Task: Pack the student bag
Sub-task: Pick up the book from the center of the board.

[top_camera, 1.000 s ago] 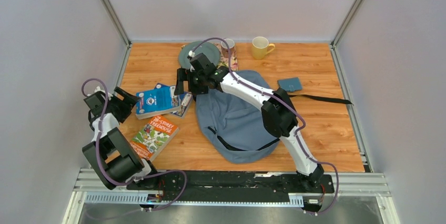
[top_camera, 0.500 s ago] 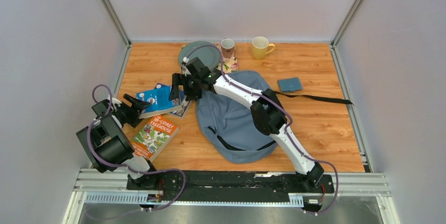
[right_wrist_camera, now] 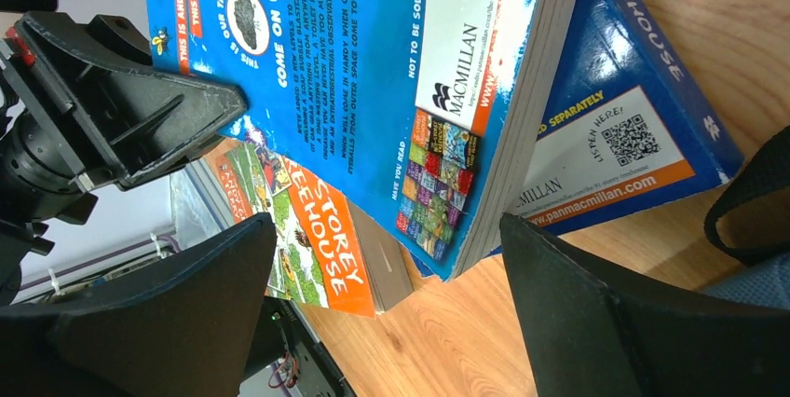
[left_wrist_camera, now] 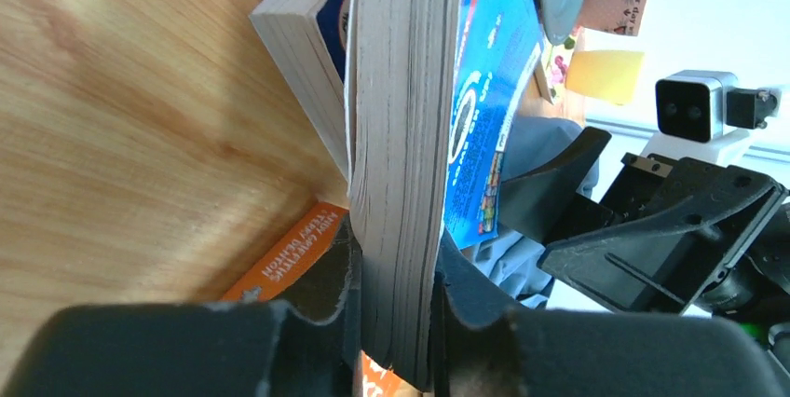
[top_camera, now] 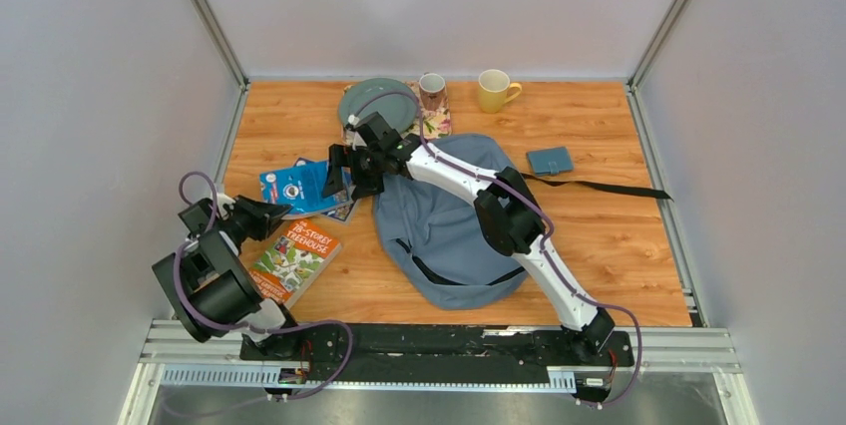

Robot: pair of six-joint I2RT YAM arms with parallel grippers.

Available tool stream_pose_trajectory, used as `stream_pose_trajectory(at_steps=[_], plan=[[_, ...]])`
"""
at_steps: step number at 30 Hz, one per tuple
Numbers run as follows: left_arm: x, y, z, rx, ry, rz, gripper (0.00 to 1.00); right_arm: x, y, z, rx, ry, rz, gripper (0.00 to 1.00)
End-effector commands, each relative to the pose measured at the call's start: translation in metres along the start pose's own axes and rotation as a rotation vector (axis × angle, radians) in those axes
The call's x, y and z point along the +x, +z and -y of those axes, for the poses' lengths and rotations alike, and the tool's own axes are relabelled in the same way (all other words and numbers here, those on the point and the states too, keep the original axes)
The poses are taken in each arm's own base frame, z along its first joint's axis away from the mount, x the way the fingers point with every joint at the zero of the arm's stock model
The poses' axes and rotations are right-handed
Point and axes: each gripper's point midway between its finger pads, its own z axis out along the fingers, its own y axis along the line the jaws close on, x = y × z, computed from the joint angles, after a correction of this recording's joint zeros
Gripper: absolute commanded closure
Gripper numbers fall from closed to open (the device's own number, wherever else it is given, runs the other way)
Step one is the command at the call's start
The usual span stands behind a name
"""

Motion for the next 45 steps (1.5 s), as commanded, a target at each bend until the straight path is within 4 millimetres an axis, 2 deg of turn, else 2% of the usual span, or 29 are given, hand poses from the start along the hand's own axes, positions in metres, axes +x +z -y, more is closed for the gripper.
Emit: stream_pose_trajectory(at_steps=[1, 5, 6, 7, 8, 9, 10, 11, 12, 13, 14, 16, 17, 19, 20, 22, 23, 25, 26, 27, 29, 31, 33, 34, 36, 37, 39, 40, 45], plan=[[-0.012, -0.012, 0.038, 0.098, 0.101, 0.005, 1.0, -0.012, -0.027, -0.032, -0.051, -0.045, 0.037, 0.03], [-0.026, -0.028, 0.075, 0.147, 0.184, 0.062, 1.0, -0.024, -0.062, -0.044, -0.022, -0.073, 0.106, 0.02], [-0.027, -0.035, 0.088, 0.167, 0.214, 0.079, 1.0, -0.036, -0.088, -0.061, -0.051, -0.082, 0.156, 0.02], [-0.034, -0.041, 0.102, 0.181, 0.253, 0.099, 1.0, -0.032, -0.094, -0.058, -0.055, -0.075, 0.158, 0.02], [-0.037, -0.046, 0.11, 0.187, 0.273, 0.112, 1.0, -0.039, -0.124, -0.076, -0.08, -0.091, 0.205, 0.02], [-0.034, -0.053, 0.119, 0.186, 0.282, 0.115, 1.0, -0.042, -0.138, -0.075, -0.075, -0.086, 0.227, 0.02], [-0.04, -0.061, 0.134, 0.195, 0.341, 0.134, 1.0, -0.035, -0.144, -0.064, -0.057, -0.072, 0.222, 0.02], [-0.039, -0.065, 0.14, 0.201, 0.34, 0.129, 1.0, -0.035, -0.174, -0.08, -0.08, -0.093, 0.267, 0.02], [-0.035, -0.072, 0.152, 0.238, 0.361, 0.122, 1.0, -0.034, -0.188, -0.078, -0.077, -0.095, 0.288, 0.02], [-0.031, -0.076, 0.163, 0.272, 0.337, 0.11, 1.0, -0.021, -0.189, -0.062, -0.046, -0.076, 0.278, 0.02], [-0.032, -0.08, 0.174, 0.318, 0.361, 0.118, 1.0, -0.018, -0.219, -0.078, -0.073, -0.097, 0.324, 0.02], [-0.018, -0.091, 0.192, 0.399, 0.368, 0.074, 1.0, -0.008, -0.239, -0.073, -0.065, -0.093, 0.353, 0.02], [-0.013, -0.095, 0.196, 0.413, 0.379, 0.066, 1.0, 0.006, -0.259, -0.075, -0.07, -0.102, 0.374, 0.02], [0.002, -0.104, 0.21, 0.458, 0.394, 0.029, 1.0, 0.017, -0.278, -0.068, -0.048, -0.096, 0.416, 0.02], [0.009, -0.108, 0.221, 0.495, 0.437, 0.016, 1.0, 0.031, -0.295, -0.066, -0.046, -0.1, 0.441, 0.02], [0.03, -0.116, 0.239, 0.553, 0.477, -0.037, 1.0, 0.037, -0.312, -0.057, -0.013, -0.085, 0.504, 0.01], [0.046, -0.116, 0.247, 0.579, 0.488, -0.084, 1.0, 0.045, -0.331, -0.063, -0.036, -0.088, 0.55, 0.01], [0.062, -0.117, 0.261, 0.609, 0.491, -0.115, 1.0, 0.061, -0.332, -0.046, -0.012, -0.06, 0.56, 0.01], [0.08, -0.117, 0.269, 0.646, 0.51, -0.169, 1.0, 0.067, -0.344, -0.05, -0.034, -0.067, 0.588, 0.01], [0.087, -0.118, 0.272, 0.662, 0.515, -0.189, 1.0, 0.078, -0.339, -0.039, -0.021, -0.049, 0.572, 0.01], [0.101, -0.121, 0.28, 0.696, 0.522, -0.236, 1.0, 0.088, -0.348, -0.037, -0.031, -0.042, 0.586, 0.0], [0.121, -0.124, 0.284, 0.727, 0.526, -0.311, 1.0, 0.099, -0.345, -0.026, -0.02, -0.01, 0.58, 0.0], [0.141, -0.128, 0.289, 0.768, 0.544, -0.37, 1.0, 0.105, -0.354, -0.028, -0.048, 0.001, 0.607, 0.0], [0.149, -0.127, 0.286, 0.772, 0.527, -0.393, 1.0, 0.109, -0.351, -0.026, -0.066, 0.015, 0.606, 0.0], [0.16, -0.123, 0.283, 0.78, 0.519, -0.402, 1.0, 0.113, -0.358, -0.032, -0.112, 0.014, 0.632, 0.0], [0.173, -0.122, 0.281, 0.79, 0.527, -0.438, 1.0, 0.113, -0.36, -0.037, -0.143, 0.026, 0.642, 0.0], [0.185, -0.111, 0.269, 0.762, 0.5, -0.462, 1.0, 0.117, -0.358, -0.033, -0.156, 0.033, 0.646, 0.0], [0.2, -0.112, 0.268, 0.775, 0.492, -0.512, 1.0, 0.116, -0.358, -0.031, -0.153, 0.041, 0.655, 0.0], [0.226, -0.104, 0.261, 0.786, 0.479, -0.539, 1.0, 0.12, -0.345, -0.017, -0.123, 0.081, 0.633, 0.0]])
